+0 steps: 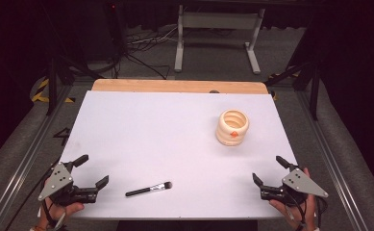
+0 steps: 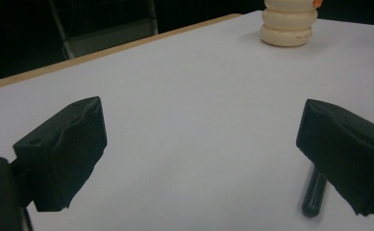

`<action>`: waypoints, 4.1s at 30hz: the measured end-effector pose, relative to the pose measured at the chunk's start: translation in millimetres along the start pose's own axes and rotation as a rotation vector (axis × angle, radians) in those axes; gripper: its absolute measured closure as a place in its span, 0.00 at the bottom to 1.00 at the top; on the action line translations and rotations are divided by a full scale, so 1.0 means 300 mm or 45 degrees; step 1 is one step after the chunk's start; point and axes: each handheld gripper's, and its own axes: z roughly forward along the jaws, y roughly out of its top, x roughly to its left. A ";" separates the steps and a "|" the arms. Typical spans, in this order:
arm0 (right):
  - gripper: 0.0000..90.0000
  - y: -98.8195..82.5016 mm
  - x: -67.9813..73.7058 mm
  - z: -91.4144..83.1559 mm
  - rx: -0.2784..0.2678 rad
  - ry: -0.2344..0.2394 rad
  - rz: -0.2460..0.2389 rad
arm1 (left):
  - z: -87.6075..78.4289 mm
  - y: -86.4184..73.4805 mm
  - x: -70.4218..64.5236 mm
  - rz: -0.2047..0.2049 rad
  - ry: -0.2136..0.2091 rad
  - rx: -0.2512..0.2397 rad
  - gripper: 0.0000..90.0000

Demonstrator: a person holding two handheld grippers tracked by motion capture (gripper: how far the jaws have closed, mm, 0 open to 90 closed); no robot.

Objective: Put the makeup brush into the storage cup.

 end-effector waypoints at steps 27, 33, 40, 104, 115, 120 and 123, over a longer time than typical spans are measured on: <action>0.07 0.002 0.022 0.014 0.038 0.009 -0.049 | 0.119 0.090 -0.067 0.169 -0.065 0.385 0.14; 0.07 -0.003 0.019 0.017 0.046 0.021 -0.050 | 0.191 0.131 -0.110 0.205 -0.122 0.544 0.18; 0.07 -0.007 0.020 0.018 0.054 0.044 -0.056 | 0.300 0.183 -0.187 0.349 -0.284 0.770 0.18; 0.08 -0.018 0.010 0.026 0.093 0.066 -0.043 | 0.434 0.285 -0.205 0.460 -0.365 0.982 0.88; 0.08 -0.016 0.010 0.024 0.091 0.060 -0.045 | 0.411 0.281 -0.178 0.346 -0.347 0.824 0.88; 0.08 -0.017 0.006 0.022 0.090 0.058 -0.034 | 0.403 0.280 -0.167 0.316 -0.336 0.764 0.88; 0.08 -0.018 0.003 0.021 0.085 0.050 -0.033 | 0.394 0.283 -0.158 0.288 -0.327 0.678 0.88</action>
